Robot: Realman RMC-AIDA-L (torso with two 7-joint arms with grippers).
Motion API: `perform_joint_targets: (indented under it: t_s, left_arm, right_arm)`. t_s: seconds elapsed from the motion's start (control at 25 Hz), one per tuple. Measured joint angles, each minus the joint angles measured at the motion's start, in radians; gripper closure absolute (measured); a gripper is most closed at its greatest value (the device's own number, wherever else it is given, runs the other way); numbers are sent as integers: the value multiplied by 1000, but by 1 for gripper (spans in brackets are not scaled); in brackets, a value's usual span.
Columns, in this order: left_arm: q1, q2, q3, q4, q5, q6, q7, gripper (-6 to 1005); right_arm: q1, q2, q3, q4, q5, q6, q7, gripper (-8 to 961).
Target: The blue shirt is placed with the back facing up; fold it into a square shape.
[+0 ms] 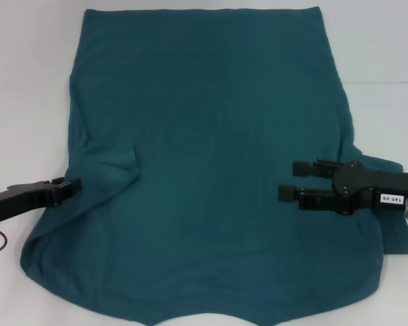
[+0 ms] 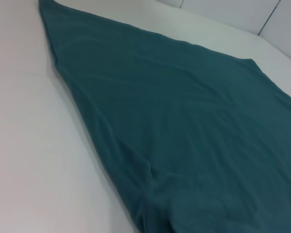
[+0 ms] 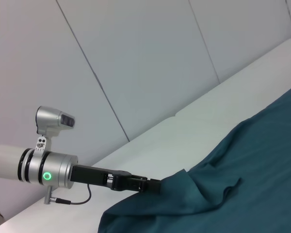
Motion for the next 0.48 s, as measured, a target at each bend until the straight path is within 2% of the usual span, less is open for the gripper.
perform_joint_targets:
  t_s: [0.12,0.24,0.48]
  left_arm:
    - [0,0,0,0,0,0,0,586]
    - [0,0,0,1,0,0,0,795]
    - [1,0,0,8,0,17,-1,919]
  right_arm:
    - [-2,0,0,0,0,0,0,59]
    - [-2,1,0,0,0,-2,0,59]
    - [-3,2,0,0,0,-5,0,59]
